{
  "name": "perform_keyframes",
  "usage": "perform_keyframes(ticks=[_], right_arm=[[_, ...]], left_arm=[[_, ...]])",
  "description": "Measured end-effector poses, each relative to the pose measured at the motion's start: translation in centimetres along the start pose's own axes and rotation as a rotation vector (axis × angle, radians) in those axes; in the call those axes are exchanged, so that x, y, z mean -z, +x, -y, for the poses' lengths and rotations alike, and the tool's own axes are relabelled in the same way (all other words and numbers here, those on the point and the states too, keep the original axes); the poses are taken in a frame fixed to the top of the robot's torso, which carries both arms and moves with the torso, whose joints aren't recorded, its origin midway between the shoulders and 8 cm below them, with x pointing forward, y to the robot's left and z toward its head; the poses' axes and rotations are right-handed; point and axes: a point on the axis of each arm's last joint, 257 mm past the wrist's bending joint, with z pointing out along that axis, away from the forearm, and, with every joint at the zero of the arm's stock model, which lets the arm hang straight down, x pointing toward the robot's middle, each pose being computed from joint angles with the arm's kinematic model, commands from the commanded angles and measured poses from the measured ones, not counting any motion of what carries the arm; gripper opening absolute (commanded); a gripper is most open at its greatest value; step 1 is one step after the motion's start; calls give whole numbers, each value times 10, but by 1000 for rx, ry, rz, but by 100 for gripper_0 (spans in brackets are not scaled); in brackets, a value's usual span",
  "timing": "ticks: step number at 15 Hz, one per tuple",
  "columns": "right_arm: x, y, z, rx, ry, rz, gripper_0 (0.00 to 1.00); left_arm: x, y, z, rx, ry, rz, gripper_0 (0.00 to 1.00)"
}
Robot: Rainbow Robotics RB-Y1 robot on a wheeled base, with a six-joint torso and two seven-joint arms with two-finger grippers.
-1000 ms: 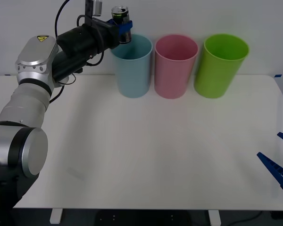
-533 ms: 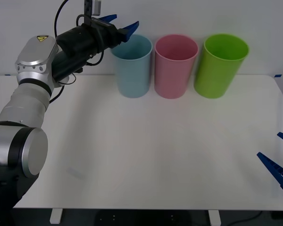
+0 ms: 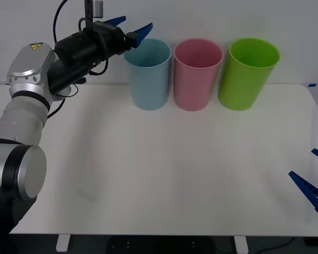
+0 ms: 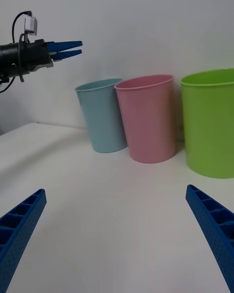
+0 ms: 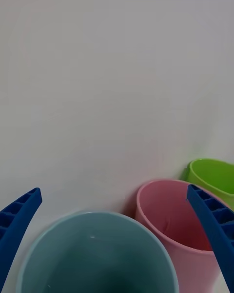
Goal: Grasp the object on the table and drop it into the matching bin: aluminum can to the light blue bin, PET bottle to the pink bin.
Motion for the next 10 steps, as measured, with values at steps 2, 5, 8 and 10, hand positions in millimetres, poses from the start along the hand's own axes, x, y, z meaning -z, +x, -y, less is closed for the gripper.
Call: perform_keyframes(ticks=[2,5,8,10], right_arm=[[0,0,0,0,0,0,100],[0,0,0,0,0,0,100],[0,0,0,0,0,0,100],[0,0,0,0,0,0,100]], left_arm=[[17,1,-8,18,18,8,100],[47,3,-15,22,48,21,100],[88,3,-27,-1,49,32,100],[117,5,-36,-13,45,34,100]])
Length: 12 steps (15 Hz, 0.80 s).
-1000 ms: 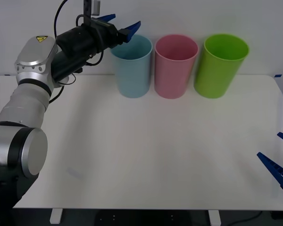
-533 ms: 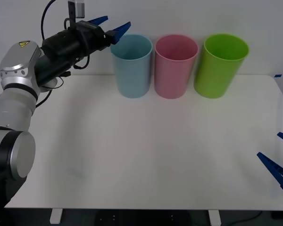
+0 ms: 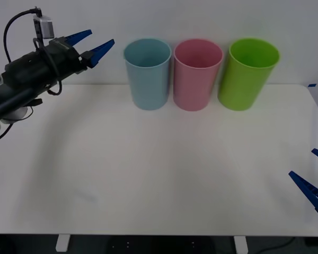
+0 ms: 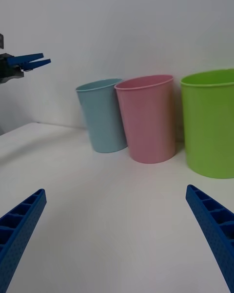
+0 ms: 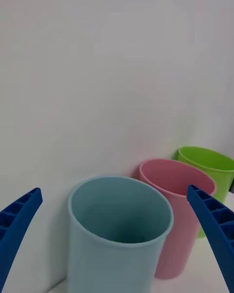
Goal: Grasp the object on the table and drop it into the matching bin: aluminum can to the light blue bin, PET bottle to the pink bin.
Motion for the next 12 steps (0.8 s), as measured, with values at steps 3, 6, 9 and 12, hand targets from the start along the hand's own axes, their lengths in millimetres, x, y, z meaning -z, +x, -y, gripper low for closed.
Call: perform_keyframes(ticks=[3,6,9,12], right_arm=[[0,0,0,0,0,0,100],[0,0,0,0,0,0,100],[0,0,0,0,0,0,100],[0,0,0,0,0,0,100]], left_arm=[[45,7,-8,-12,-9,-8,100],[93,12,-15,-45,-25,-33,100],[141,15,-14,-73,-20,-59,100],[187,18,-13,-105,-18,-100,100]])
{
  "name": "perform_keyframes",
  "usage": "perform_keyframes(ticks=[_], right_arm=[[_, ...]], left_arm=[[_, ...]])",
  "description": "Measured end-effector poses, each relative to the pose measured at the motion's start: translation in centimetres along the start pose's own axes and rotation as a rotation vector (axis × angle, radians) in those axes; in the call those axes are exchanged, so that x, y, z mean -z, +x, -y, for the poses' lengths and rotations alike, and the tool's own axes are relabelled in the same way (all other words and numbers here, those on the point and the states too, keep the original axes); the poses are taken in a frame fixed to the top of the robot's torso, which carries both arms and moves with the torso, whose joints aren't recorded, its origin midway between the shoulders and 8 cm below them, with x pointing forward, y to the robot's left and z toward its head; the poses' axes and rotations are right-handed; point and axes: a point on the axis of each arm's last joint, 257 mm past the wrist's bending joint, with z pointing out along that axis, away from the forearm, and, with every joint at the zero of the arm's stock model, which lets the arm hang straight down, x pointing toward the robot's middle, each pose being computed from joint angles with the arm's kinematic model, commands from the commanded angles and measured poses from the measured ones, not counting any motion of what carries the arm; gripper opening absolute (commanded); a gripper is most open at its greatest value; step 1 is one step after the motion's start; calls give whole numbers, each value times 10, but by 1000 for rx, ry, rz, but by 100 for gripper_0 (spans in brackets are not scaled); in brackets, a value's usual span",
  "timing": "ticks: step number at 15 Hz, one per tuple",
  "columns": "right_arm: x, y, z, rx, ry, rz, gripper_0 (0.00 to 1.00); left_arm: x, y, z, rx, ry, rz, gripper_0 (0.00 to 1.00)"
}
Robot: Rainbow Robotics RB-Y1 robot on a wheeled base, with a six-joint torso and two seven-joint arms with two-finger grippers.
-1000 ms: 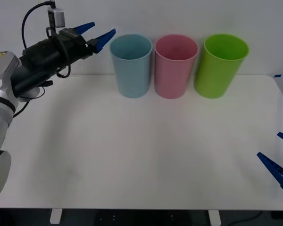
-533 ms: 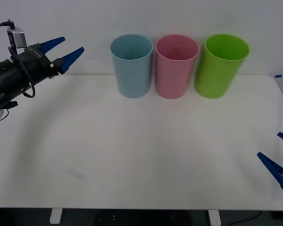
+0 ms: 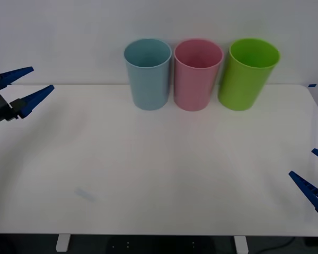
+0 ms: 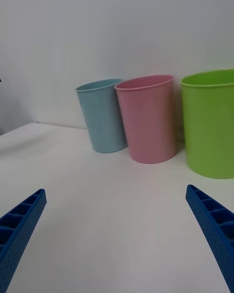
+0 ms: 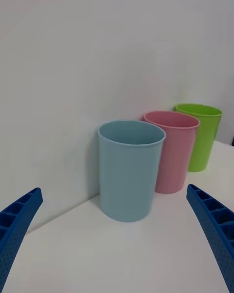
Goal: Grasp the object on the table and drop it into the matching bin: aluminum can to the light blue bin, PET bottle to the pink bin.
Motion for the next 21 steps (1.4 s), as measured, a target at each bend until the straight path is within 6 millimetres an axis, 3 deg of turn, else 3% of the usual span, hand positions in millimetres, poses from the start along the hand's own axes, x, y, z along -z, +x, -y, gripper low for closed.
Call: perform_keyframes(ticks=[5,11,16,21], right_arm=[[0,0,0,0,0,0,100],[0,0,0,0,0,0,100],[0,0,0,0,0,0,100],[0,0,0,0,0,0,100]], left_arm=[[71,14,8,-40,8,-62,100],[136,42,29,3,-41,-132,100],[160,65,46,88,-53,-153,100],[167,71,50,107,-58,-163,100]])
